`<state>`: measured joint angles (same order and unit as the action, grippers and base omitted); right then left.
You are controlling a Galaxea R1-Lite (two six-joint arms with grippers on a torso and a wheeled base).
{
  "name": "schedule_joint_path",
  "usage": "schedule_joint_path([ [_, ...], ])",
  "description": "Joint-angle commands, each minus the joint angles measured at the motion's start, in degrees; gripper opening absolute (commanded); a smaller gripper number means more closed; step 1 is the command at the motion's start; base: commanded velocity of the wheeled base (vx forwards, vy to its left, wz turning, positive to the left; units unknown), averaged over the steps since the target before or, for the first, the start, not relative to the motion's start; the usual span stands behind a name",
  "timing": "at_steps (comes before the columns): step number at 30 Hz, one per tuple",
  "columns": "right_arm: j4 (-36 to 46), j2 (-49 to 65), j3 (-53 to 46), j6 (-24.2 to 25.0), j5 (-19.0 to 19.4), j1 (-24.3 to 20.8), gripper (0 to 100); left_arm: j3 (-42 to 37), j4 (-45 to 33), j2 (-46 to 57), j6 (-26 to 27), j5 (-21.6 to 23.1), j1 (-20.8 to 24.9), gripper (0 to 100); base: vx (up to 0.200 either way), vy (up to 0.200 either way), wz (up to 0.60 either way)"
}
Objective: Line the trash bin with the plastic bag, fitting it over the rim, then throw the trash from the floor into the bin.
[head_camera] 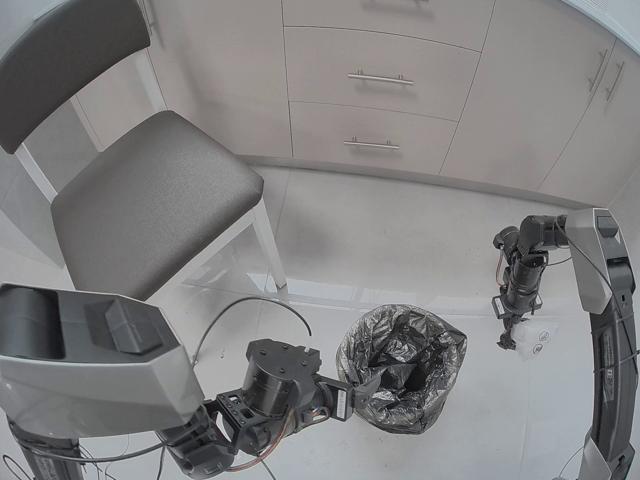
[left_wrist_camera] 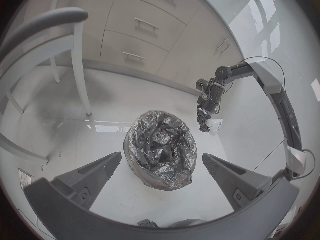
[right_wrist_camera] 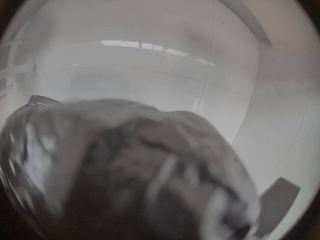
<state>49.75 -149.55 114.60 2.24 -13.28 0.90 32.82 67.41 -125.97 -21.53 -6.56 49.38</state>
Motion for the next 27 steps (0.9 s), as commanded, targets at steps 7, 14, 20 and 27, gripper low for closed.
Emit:
schedule_joint_path([
  [7, 4.13, 14.64, -0.01, 0.13, 0.0, -5.03, 0, -10.76, -4.84, 24.28, 0.61, -4.96, -5.35, 100, 0.0, 0.0, 0.0],
  [14, 7.73, 21.5, -0.01, 0.13, -0.44, -9.6, 0, -15.33, -16.17, 47.22, 0.43, -5.92, -18.71, 100, 0.0, 0.0, 0.0],
  [20, 8.26, 25.36, -0.01, 0.39, -0.79, -13.38, 0, -14.45, -29.88, 64.88, 0.52, -7.06, -27.15, 100, 0.0, 0.0, 0.0],
  [27, 8.08, 27.21, -0.01, 0.48, -2.81, -19.62, 0, -10.67, -50.36, 85.45, 3.25, -18.67, -31.45, 100, 0.0, 0.0, 0.0],
])
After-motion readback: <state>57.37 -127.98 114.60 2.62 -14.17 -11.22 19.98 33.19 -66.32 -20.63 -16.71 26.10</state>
